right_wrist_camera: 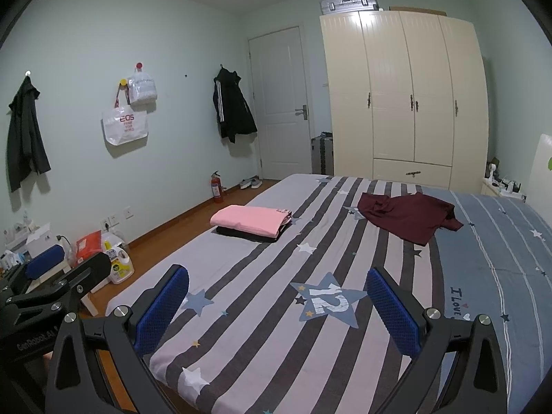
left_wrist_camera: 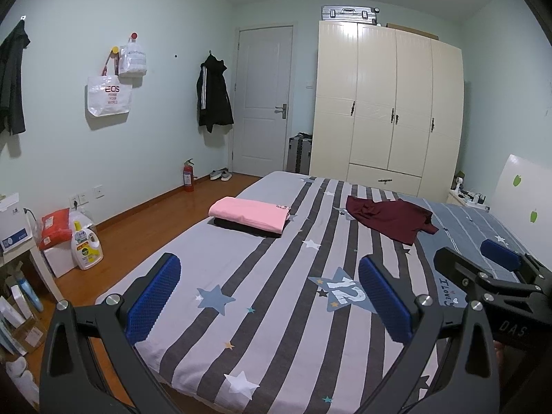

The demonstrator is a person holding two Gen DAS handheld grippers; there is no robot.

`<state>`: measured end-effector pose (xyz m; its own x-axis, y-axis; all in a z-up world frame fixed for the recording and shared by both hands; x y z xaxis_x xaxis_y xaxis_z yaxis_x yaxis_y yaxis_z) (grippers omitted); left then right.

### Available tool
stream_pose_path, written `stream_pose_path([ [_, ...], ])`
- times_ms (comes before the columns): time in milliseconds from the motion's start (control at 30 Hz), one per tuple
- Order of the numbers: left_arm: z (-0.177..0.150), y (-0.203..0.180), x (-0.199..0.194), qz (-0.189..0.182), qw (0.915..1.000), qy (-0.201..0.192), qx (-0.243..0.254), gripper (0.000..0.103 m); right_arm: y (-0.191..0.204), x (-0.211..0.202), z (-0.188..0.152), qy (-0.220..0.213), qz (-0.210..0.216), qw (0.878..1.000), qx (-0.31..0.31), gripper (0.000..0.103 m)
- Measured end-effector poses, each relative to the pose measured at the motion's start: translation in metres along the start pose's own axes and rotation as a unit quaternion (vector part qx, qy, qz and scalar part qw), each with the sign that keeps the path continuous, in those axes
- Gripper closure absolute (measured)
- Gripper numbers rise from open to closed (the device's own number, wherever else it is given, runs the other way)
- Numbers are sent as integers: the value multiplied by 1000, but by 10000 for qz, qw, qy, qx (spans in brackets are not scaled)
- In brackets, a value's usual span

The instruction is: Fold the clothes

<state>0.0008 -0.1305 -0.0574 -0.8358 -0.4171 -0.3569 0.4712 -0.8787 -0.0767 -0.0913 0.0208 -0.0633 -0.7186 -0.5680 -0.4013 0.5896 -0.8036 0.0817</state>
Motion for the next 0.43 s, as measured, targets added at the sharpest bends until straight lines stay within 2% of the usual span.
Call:
stream_pose_path([
  [433, 0, 0, -2, 32, 10000, -62, 52, 1, 0, 1, 0, 4, 24, 10000, 24, 1],
])
Point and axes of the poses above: each gripper's, at about its wrist camera, not at the fingertips, and x roughly the way its jaws point, y to its left, z to its top, the point moved 7 cm from there along x, roughly the way its jaws point, and after that the axes turned 1 degree about -z, right-handed, at the moved point
